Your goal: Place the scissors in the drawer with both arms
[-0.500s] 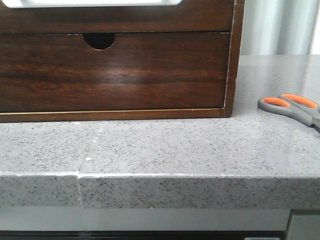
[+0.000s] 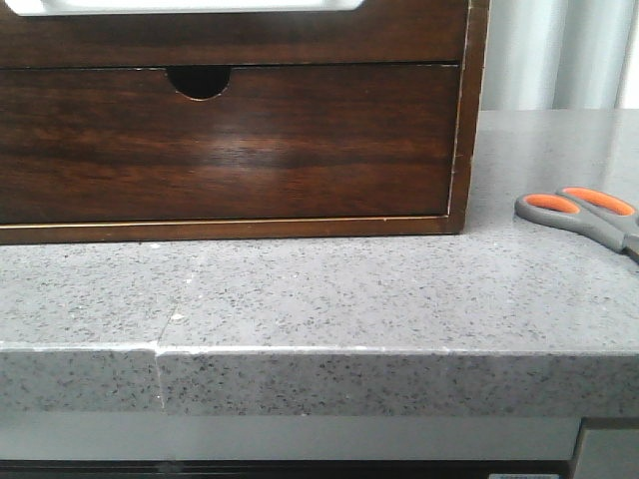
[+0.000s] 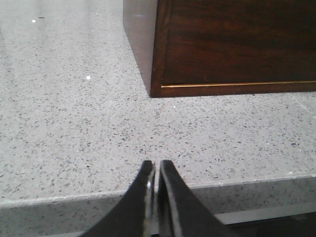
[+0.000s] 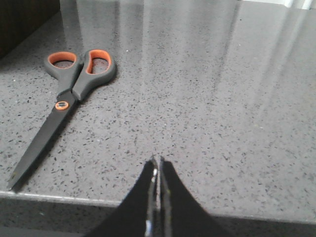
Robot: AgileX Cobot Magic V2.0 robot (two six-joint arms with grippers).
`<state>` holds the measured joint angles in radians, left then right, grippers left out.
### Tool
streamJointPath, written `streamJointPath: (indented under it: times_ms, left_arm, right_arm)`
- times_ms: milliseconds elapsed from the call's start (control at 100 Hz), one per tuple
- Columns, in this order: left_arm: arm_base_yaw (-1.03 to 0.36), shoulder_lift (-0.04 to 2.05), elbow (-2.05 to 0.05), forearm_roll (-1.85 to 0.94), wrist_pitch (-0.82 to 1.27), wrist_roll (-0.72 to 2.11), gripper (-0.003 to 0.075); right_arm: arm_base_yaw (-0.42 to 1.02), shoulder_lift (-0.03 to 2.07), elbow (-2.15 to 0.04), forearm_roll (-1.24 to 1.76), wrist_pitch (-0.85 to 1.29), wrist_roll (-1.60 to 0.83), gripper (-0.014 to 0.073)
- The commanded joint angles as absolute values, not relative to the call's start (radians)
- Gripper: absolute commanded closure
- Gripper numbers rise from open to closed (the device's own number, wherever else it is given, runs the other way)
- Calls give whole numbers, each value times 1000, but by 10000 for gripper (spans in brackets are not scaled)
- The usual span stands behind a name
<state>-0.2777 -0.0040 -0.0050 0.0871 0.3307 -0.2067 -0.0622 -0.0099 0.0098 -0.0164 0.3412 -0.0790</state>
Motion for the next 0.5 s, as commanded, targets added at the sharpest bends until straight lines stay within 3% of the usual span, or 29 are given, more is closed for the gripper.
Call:
streamJointPath:
  times_ms: [0,180,360,490]
  left_arm:
    - [-287,-37,15,78,287,-214,740]
    - [-287,-37,15,78,287,-214,740]
    - [-287,-37,15,146,255,-212,740]
    - [-287,-37,15,-42,93,-215,740]
  right_arm:
    - [-68,-36,43,-17,305,-81,638]
    - [-68,-36,43,-21,264,-81,638]
    - [-68,-36,43,-52,39,-81,638]
    - [-68,-36,43,26,-129,-74,638]
